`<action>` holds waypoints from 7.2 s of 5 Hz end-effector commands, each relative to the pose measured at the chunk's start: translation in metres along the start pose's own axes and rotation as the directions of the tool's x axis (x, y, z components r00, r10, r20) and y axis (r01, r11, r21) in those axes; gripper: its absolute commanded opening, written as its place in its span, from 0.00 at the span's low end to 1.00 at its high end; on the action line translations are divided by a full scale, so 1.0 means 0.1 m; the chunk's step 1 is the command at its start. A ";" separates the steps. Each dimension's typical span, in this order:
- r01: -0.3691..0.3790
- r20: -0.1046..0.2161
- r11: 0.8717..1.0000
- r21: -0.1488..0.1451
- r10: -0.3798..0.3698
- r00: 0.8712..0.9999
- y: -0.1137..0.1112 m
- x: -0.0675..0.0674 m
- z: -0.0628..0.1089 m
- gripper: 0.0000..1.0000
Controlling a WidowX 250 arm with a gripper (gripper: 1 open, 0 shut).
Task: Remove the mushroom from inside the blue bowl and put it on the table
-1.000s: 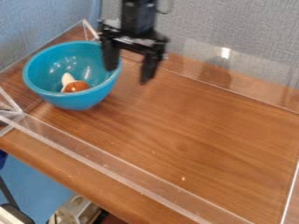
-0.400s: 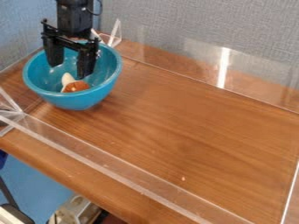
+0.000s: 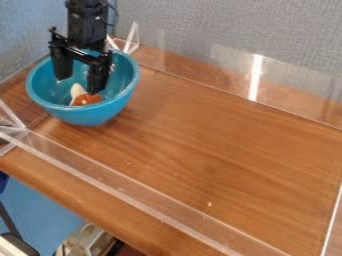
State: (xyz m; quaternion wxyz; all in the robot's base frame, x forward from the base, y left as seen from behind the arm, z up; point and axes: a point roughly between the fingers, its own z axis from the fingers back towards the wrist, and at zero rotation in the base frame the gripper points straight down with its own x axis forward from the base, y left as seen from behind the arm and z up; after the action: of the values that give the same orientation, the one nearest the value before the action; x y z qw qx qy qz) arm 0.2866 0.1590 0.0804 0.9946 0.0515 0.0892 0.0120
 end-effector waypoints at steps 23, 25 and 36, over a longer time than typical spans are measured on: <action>0.512 -0.033 0.854 0.093 -0.511 0.859 -2.03 -0.34 0.06 0.00; 0.574 -0.021 0.814 0.086 -0.575 0.818 -2.17 -0.32 -0.20 0.00; 0.557 0.113 0.828 0.067 -0.561 0.820 -2.15 -0.33 -0.06 1.00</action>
State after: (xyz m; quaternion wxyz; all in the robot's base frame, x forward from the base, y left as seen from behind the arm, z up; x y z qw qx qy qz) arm 0.2511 -0.0564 0.0444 0.9538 0.0382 0.0628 -0.2913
